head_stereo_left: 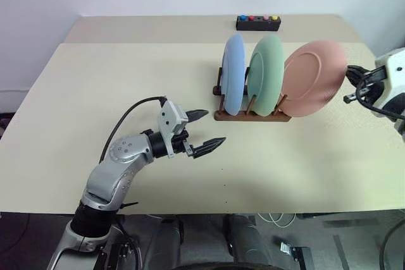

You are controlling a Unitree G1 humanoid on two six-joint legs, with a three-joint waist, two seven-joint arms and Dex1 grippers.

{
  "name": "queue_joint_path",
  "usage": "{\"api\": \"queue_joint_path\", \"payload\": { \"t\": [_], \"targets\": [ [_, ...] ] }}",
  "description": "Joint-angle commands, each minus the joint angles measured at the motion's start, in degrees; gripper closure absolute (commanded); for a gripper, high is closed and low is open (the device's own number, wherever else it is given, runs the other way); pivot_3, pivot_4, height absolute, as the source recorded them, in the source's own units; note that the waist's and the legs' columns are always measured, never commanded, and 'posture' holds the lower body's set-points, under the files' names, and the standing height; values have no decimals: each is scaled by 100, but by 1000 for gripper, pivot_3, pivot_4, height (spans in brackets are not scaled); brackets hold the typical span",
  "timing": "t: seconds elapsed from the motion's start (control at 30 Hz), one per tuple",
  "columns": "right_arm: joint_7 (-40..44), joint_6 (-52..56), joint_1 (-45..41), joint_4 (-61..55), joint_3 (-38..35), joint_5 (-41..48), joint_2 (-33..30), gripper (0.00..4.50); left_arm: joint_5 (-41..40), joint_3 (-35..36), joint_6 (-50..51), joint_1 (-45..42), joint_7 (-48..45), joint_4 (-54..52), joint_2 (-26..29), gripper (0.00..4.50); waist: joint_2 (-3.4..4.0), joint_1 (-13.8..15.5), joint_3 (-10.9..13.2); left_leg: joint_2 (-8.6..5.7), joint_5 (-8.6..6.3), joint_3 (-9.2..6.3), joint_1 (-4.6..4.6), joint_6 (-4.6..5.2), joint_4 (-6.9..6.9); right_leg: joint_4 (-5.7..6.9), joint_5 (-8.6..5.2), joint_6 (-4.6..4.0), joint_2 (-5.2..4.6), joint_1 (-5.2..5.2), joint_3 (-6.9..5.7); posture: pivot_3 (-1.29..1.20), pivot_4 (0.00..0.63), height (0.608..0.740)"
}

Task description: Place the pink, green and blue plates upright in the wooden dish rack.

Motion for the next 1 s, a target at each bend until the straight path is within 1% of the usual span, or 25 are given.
{"api": "queue_joint_path", "payload": {
  "t": [0.03,0.33,0.7,0.9,1.0],
  "targets": [
    [68,1,-151,-157,-72,31,59,4470,5,73,-139,-36,7,-141,16,0,-1,24,0,0,0,0,0,0,1,0,0,0,0,1,0,0,150,730],
    [243,-104,-358,-58,23,-43,133,4470,-11,160,-77,97,116,-293,78,0,-1,17,0,0,0,0,0,0,1,0,0,0,0,1,0,0,150,730],
    [609,-125,-158,-442,89,74,223,4470,-28,109,-94,72,120,-269,66,0,-1,18,0,0,0,-1,0,0,1,0,0,0,0,1,-1,0,150,730],
    [407,-135,-236,-179,29,-199,200,4470,-20,87,-104,67,125,-253,41,0,-1,19,0,0,0,-1,0,0,2,1,1,0,0,1,-1,0,150,730],
    [198,-209,-314,115,-130,-284,305,4470,22,100,-149,71,166,-209,19,0,-1,17,0,0,0,0,0,0,2,1,1,0,0,1,0,0,150,730]
  ]
}}
